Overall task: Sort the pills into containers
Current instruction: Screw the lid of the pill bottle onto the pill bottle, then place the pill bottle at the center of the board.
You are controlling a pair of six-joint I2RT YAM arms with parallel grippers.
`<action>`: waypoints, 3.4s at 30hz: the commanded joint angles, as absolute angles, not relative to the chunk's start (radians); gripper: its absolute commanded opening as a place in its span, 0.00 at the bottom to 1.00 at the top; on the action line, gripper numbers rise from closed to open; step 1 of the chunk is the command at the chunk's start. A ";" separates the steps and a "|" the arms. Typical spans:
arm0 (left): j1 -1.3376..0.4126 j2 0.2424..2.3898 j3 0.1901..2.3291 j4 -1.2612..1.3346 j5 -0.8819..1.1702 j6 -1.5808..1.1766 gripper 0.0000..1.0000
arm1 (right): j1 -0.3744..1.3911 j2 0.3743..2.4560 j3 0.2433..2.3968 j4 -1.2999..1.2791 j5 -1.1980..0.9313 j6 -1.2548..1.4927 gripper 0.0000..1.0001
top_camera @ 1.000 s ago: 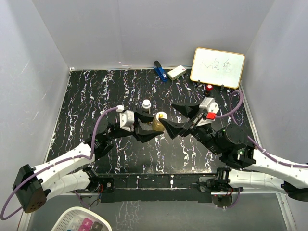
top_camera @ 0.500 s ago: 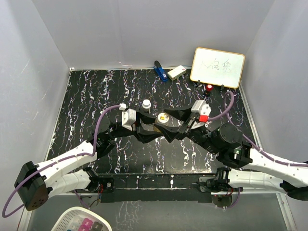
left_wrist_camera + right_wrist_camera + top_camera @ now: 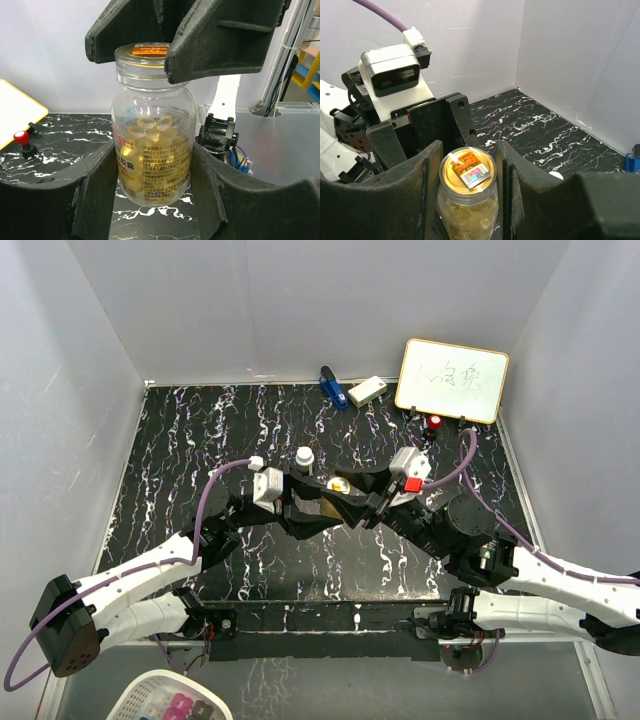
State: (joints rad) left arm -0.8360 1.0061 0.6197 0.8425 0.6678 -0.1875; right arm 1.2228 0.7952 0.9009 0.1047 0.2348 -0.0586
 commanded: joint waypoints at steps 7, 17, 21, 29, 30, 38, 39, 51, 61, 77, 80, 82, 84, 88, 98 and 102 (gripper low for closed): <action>-0.834 0.961 0.669 0.886 0.583 -0.164 0.00 | 1.230 0.849 0.913 0.072 0.272 -0.047 0.43; -0.834 0.961 0.674 0.880 0.560 -0.156 0.00 | 1.230 0.860 0.913 0.070 0.302 -0.052 0.58; -0.834 0.953 0.672 0.875 0.548 -0.151 0.00 | 1.230 0.850 0.905 0.079 0.311 -0.051 0.45; -0.834 0.947 0.662 0.864 0.510 -0.138 0.00 | 1.229 0.847 0.905 0.086 0.323 -0.049 0.66; -0.833 0.945 0.662 0.865 0.505 -0.136 0.00 | 1.230 0.847 0.905 0.086 0.326 -0.049 0.68; -0.834 0.936 0.654 0.867 0.466 -0.126 0.00 | 1.230 0.853 0.899 0.076 0.340 -0.040 0.64; -0.835 0.936 0.654 0.869 0.461 -0.126 0.00 | 1.230 0.854 0.900 0.075 0.340 -0.040 0.55; -0.834 0.936 0.641 0.839 0.343 -0.108 0.29 | 1.230 0.939 0.916 0.093 0.502 -0.042 0.00; -0.834 0.942 0.634 0.719 0.173 -0.100 0.99 | 1.229 1.028 0.890 0.222 0.648 -0.112 0.00; -0.834 0.746 0.530 0.608 -0.001 -0.015 0.99 | 0.669 1.268 0.754 0.583 0.330 0.023 0.00; -0.834 0.723 0.516 0.609 -0.004 0.000 0.99 | 0.573 1.373 0.728 0.734 0.276 0.034 0.00; -0.834 0.706 0.501 0.616 -0.007 0.009 0.99 | 0.528 1.448 0.721 0.830 0.249 0.037 0.00; -0.834 0.688 0.484 0.621 -0.014 0.018 0.99 | 0.500 1.520 0.723 0.911 0.229 0.034 0.00; -0.834 0.662 0.484 0.588 -0.036 0.040 0.99 | 0.456 1.653 0.737 1.048 0.174 0.036 0.00; -0.834 0.608 0.493 0.520 -0.071 0.072 0.99 | 0.424 1.952 0.850 1.212 0.135 0.041 0.00; -0.834 0.604 0.498 0.508 -0.079 0.075 0.99 | 0.422 1.999 0.890 1.210 0.134 0.043 0.00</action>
State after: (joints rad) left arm -0.8333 0.6193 0.4767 0.5198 -0.0521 0.0566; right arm 0.4290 1.9862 0.8169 1.0695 0.1467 0.0364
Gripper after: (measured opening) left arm 0.985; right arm 0.486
